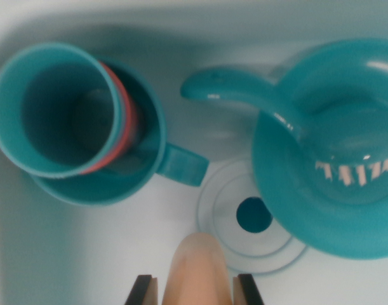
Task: Pick detergent from the sink
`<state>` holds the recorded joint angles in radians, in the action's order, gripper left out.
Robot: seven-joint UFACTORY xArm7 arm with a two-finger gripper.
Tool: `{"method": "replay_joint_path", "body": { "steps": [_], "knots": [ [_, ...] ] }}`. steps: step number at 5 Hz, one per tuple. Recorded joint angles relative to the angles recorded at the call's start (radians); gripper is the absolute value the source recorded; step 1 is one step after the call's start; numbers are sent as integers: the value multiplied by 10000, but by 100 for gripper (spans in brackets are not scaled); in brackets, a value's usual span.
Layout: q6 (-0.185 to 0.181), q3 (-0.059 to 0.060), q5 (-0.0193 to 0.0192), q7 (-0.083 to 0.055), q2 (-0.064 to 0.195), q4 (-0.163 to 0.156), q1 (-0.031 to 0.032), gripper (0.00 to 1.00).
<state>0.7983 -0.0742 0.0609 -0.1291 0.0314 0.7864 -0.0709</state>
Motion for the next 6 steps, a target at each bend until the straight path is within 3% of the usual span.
{"method": "replay_joint_path", "body": {
  "steps": [3, 4, 5, 6],
  "knots": [
    [500, 1, -19, 29, -113, 388, 0, 100],
    [500, 1, -19, 29, -113, 388, 0, 100],
    [816, 1, -32, 47, -185, 632, 0, 100],
    [816, 1, -32, 47, -185, 632, 0, 100]
  ]
}}
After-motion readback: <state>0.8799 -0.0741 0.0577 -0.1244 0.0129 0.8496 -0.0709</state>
